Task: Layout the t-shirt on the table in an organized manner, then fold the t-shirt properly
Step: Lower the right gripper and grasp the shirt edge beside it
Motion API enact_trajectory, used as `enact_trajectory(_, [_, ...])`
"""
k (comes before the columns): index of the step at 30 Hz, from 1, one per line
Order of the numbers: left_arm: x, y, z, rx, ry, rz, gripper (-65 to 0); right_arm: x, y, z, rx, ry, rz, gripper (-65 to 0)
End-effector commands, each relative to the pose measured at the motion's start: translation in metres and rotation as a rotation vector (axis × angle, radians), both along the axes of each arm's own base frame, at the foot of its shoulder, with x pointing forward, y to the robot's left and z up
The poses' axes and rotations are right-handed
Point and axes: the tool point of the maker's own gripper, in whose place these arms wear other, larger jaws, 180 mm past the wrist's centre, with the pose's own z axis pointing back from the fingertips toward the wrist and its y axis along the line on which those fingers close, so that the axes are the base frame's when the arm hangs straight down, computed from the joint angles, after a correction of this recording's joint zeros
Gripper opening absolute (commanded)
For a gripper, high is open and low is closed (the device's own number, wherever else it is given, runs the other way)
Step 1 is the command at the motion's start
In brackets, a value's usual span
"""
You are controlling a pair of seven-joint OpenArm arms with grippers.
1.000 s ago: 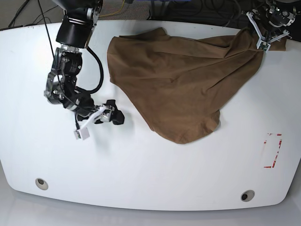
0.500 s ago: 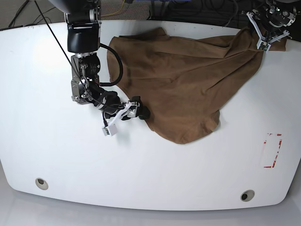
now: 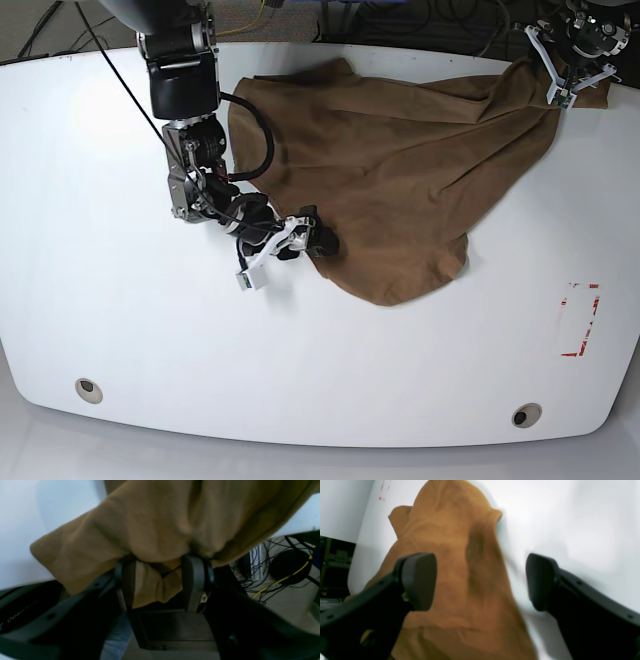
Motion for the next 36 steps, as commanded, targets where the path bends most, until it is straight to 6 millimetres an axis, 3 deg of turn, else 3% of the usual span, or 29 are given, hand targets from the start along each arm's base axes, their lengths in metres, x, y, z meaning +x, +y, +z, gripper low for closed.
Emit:
enact_trajectory(1, [0.005, 0.003, 0.007, 0.011, -0.024, -0.01, -37.8, -0.001, 0.015, 0.004, 0.0, 0.002, 0.042, -11.3])
enact_trajectory(6, [0.014, 0.003, 0.009, 0.013, -0.046, -0.008, -37.8, -0.006, 0.034, 0.006, 0.019, 0.002, 0.073, -11.5])
enact_trajectory(12, [0.015, 0.003, 0.009, 0.015, -0.049, -0.009, -37.8, -0.006, 0.036, 0.006, 0.022, 0.002, 0.075, -13.0])
enact_trajectory(14, [0.015, 0.003, 0.009, 0.015, -0.049, -0.009, -37.8, -0.006, 0.036, 0.006, 0.022, 0.001, 0.074, -16.5])
enact_trajectory(19, [0.015, 0.003, 0.009, 0.015, -0.049, -0.009, -37.8, 0.002, 0.031, 0.012, 0.014, -0.017, 0.067, -41.1])
enact_trajectory(23, [0.016, 0.002, 0.009, 0.012, -0.05, -0.013, -37.8, 0.009, 0.012, 0.011, -0.025, -0.028, 0.056, -64.2])
enact_trajectory(27, [0.022, 0.002, 0.011, 0.013, -0.065, -0.013, -37.8, 0.016, -0.007, 0.013, -0.058, -0.041, 0.042, -64.4])
enact_trajectory(36, [0.03, 0.007, 0.015, 0.031, -0.078, -0.03, -37.8, 0.027, -0.071, 0.012, -0.144, -0.05, -0.036, -65.0])
